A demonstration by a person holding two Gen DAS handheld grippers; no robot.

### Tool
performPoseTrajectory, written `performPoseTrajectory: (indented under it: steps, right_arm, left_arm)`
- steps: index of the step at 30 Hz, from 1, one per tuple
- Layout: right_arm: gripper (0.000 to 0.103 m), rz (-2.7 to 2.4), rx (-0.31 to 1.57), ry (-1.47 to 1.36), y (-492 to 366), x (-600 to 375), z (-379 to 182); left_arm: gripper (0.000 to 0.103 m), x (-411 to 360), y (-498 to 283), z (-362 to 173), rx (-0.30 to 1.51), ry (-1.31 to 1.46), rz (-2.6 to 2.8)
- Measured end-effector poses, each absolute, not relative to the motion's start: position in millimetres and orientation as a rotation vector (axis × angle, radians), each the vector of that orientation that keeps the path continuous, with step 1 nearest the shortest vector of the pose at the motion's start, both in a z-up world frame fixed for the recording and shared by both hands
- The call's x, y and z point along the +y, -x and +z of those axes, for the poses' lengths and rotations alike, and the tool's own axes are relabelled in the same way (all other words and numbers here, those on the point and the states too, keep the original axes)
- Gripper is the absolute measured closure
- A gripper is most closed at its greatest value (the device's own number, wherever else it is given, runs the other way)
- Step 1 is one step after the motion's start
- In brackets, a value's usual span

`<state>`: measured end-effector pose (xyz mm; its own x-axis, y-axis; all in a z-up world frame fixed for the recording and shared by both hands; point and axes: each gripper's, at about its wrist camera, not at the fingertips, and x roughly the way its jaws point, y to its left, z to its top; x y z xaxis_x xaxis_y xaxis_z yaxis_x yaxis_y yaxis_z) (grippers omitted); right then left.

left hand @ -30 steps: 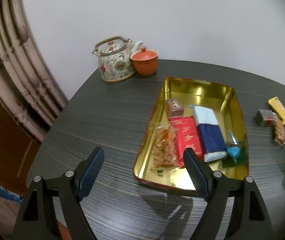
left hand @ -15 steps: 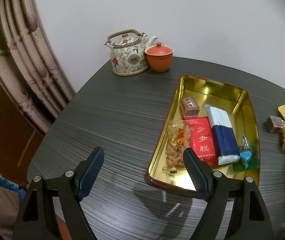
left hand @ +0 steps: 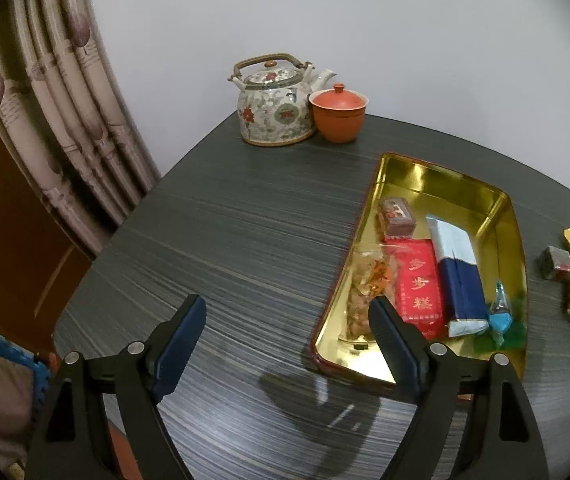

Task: Organize snacks
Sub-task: 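Carry the yellow bag over the gold tin with the right tool, then lower the yellow bag into the tin and open the right tool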

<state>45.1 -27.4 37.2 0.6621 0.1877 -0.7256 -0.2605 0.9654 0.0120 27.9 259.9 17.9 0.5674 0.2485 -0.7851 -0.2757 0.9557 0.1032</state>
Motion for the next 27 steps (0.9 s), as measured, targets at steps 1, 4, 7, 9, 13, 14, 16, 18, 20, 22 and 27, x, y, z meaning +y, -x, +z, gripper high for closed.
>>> performPoseTrajectory:
  steps: [1, 4, 7, 9, 13, 14, 16, 18, 20, 22, 27]
  right_arm:
    - [0.047, 0.271, 0.808, 0.108, -45.5, -14.0, 37.3]
    - [0.047, 0.329, 0.817, 0.127, -46.4, 18.6, 38.5]
    - [0.047, 0.364, 0.819, 0.159, -49.6, 50.7, 32.0]
    - [0.047, 0.387, 0.832, 0.17, -52.6, 68.0, 26.3]
    - [0.046, 0.407, 0.861, 0.199, -57.5, 92.2, 14.0]
    - [0.046, 0.409, 0.868, 0.205, -58.4, 97.1, 11.0]
    - [0.046, 0.412, 0.877, 0.213, -60.5, 105.4, 4.8]
    - [0.046, 0.415, 0.888, 0.214, -60.8, 109.9, 0.4]
    - [0.045, 0.417, 0.893, 0.213, -61.4, 114.3, -3.4]
    - [0.044, 0.408, 0.891, 0.222, -62.0, 117.4, -6.1]
    - [0.042, 0.406, 0.894, 0.212, -62.0, 119.4, -9.8]
  left_arm:
    - [0.018, 261.0, -28.1, 18.0, 0.917, 0.034, 0.313]
    - [0.017, 265.0, -27.9, 18.1, 0.917, 0.052, 0.32]
    - [0.017, 266.6, -27.9, 17.9, 0.916, 0.05, 0.334]
    - [0.017, 268.1, -28.0, 18.3, 0.915, 0.052, 0.339]
    - [0.017, 273.1, -28.1, 18.3, 0.917, 0.072, 0.357]
    - [0.017, 273.9, -28.3, 17.8, 0.919, 0.073, 0.361]
    - [0.017, 276.1, -28.7, 17.0, 0.921, 0.074, 0.371]
    - [0.017, 278.5, -28.6, 16.9, 0.921, 0.08, 0.38]
    - [0.017, 280.8, -28.1, 16.4, 0.923, 0.088, 0.391]
    - [0.017, 282.8, -27.8, 15.4, 0.927, 0.095, 0.396]
    - [0.017, 281.4, -28.7, 14.6, 0.929, 0.09, 0.392]
